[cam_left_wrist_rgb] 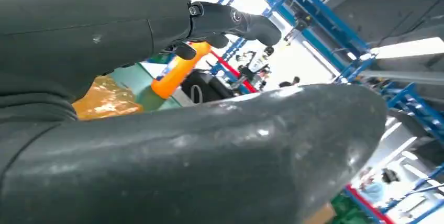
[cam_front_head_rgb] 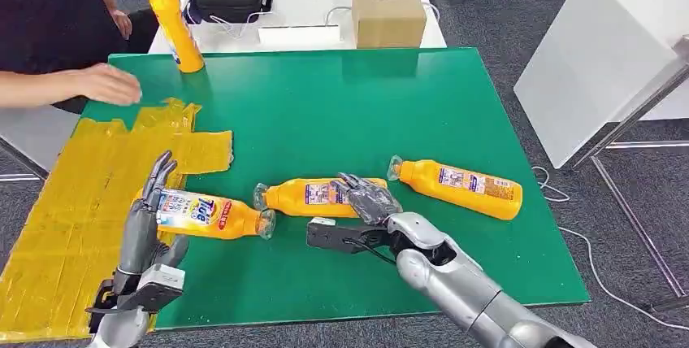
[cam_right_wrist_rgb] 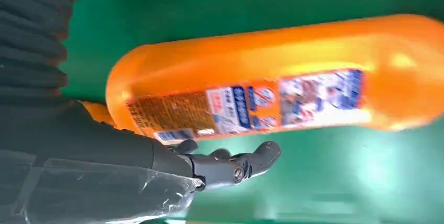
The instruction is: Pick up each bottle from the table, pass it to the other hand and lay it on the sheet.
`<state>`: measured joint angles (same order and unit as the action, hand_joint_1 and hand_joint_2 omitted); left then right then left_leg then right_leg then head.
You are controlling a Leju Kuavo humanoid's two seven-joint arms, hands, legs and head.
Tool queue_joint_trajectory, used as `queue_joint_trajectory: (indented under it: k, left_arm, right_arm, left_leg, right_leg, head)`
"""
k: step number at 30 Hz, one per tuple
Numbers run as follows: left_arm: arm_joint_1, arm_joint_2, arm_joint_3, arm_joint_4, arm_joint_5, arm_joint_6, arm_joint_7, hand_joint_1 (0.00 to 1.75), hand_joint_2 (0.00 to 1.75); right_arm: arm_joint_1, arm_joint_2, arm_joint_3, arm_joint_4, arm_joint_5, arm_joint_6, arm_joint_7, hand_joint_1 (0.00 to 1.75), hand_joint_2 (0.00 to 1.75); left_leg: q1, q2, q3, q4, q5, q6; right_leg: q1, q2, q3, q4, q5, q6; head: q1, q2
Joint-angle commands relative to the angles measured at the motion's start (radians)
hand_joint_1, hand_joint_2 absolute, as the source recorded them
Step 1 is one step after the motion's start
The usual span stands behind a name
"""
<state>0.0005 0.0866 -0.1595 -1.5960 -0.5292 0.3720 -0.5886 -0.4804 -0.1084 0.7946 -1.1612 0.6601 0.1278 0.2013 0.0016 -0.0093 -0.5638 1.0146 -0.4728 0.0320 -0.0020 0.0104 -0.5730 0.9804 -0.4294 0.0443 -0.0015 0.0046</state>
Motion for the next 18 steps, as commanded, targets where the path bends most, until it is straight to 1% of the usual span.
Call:
queue_joint_trajectory:
  k: [1,2,3,4,5,6,7,8,11,12,14,16,17,18]
  left_arm:
    - [0.034,-0.06,0.018,-0.111,0.027,-0.046,0.002,0.0,0.0]
    - [0.031,-0.059,0.013,-0.113,0.029,-0.052,0.005,0.0,0.0]
    - [0.033,-0.06,0.011,-0.111,0.034,-0.06,0.014,0.0,0.0]
    - [0.024,-0.056,0.004,-0.107,0.039,-0.057,0.013,0.0,0.0]
    - [0.019,-0.055,0.001,-0.105,0.041,-0.056,0.014,0.0,0.0]
    - [0.017,-0.054,0.001,-0.103,0.042,-0.055,0.015,0.0,0.0]
    - [0.014,-0.05,-0.003,-0.097,0.061,-0.066,0.017,0.0,0.0]
    - [0.007,-0.048,-0.007,-0.088,0.066,-0.068,0.014,0.0,0.0]
    - [-0.001,-0.047,-0.011,-0.074,0.069,-0.062,0.01,0.0,0.0]
    - [-0.005,-0.041,-0.018,-0.068,0.07,-0.06,0.008,0.0,0.0]
    - [-0.022,-0.034,-0.03,-0.044,0.087,-0.059,0.0,0.0,0.0]
    - [-0.037,-0.03,-0.035,-0.022,0.109,-0.054,-0.007,0.0,0.0]
    - [-0.042,-0.027,-0.038,-0.016,0.114,-0.052,-0.009,0.0,0.0]
    - [-0.047,-0.024,-0.042,-0.01,0.117,-0.051,-0.01,0.0,0.0]
  right_arm:
    - [-0.083,0.061,0.064,0.263,0.221,0.03,0.09,0.0,1.75]
    - [-0.083,0.067,0.065,0.287,0.245,0.035,0.1,0.0,1.75]
    - [-0.089,0.077,0.077,0.341,0.286,0.085,0.118,0.0,1.75]
    - [-0.088,0.085,0.079,0.374,0.311,0.097,0.11,0.0,1.75]
    - [-0.084,0.089,0.075,0.386,0.319,0.09,0.104,0.0,1.75]
    - [-0.082,0.09,0.072,0.394,0.324,0.084,0.099,0.0,1.75]
    - [-0.085,0.092,0.079,0.434,0.343,0.15,0.083,0.0,1.75]
    - [-0.084,0.083,0.09,0.448,0.352,0.18,0.071,0.44,1.75]
    - [-0.078,0.077,0.081,0.468,0.364,0.16,0.054,0.44,1.75]
    - [-0.08,0.074,0.089,0.475,0.363,0.207,0.037,1.75,1.75]
    - [-0.064,0.054,0.086,0.476,0.353,0.232,0.012,1.75,1.75]
    - [-0.056,0.04,0.088,0.482,0.346,0.23,-0.012,1.75,1.75]
    - [-0.057,0.034,0.091,0.483,0.343,0.234,-0.018,1.75,1.75]
    - [-0.057,0.031,0.088,0.484,0.336,0.237,-0.024,1.75,1.75]
  left_leg:
    - [0.001,0.003,0.006,-0.001,-0.001,-0.002]
    - [0.001,0.002,0.002,-0.001,0.0,-0.001]
    - [0.001,0.003,0.004,-0.001,-0.001,-0.002]
    - [0.001,0.002,0.003,-0.001,0.0,-0.001]
    - [0.001,0.001,0.002,-0.001,0.0,-0.001]
    - [0.001,0.002,0.006,-0.002,0.0,-0.002]
    - [0.001,0.001,0.004,-0.002,0.0,-0.001]
    - [0.001,0.0,0.004,-0.002,0.0,-0.001]
    - [0.001,-0.002,0.008,-0.002,0.001,-0.001]
    - [0.001,-0.002,0.01,-0.003,0.001,-0.002]
    - [0.001,-0.003,0.013,-0.004,0.002,-0.002]
    - [0.001,-0.006,0.015,-0.003,0.001,-0.001]
    - [0.001,-0.003,0.018,-0.002,0.0,-0.001]
    - [0.001,-0.006,0.019,-0.003,0.002,-0.002]
  right_leg:
    - [0.001,0.001,0.005,-0.001,-0.001,-0.001]
    - [0.001,0.001,0.002,-0.001,0.0,0.0]
    - [0.001,0.001,0.003,-0.001,0.0,-0.001]
    - [0.001,0.001,0.003,-0.001,0.0,-0.001]
    - [0.001,0.0,0.002,-0.001,0.0,0.0]
    - [0.001,0.0,0.005,-0.002,0.0,-0.001]
    - [0.001,0.0,0.004,-0.002,0.0,-0.001]
    - [0.001,-0.001,0.003,-0.002,0.0,0.0]
    - [0.001,-0.003,0.007,-0.003,0.0,0.0]
    - [0.001,-0.004,0.009,-0.004,0.0,-0.001]
    - [0.002,-0.005,0.013,-0.006,0.001,-0.001]
    - [0.001,-0.007,0.014,-0.004,-0.001,-0.001]
    - [0.001,-0.004,0.016,-0.004,-0.001,-0.001]
    - [0.001,-0.007,0.017,-0.006,0.0,-0.001]
  head:
    - [0.0,0.0]
    - [0.0,0.0]
    - [0.0,0.0]
    - [0.0,0.0]
    - [0.0,0.0]
    - [0.0,0.0]
    - [0.0,0.0]
    - [0.0,0.0]
    - [0.0,0.0]
    - [0.0,0.0]
    - [0.0,0.0]
    - [0.0,0.0]
    - [0.0,0.0]
    - [0.0,0.0]
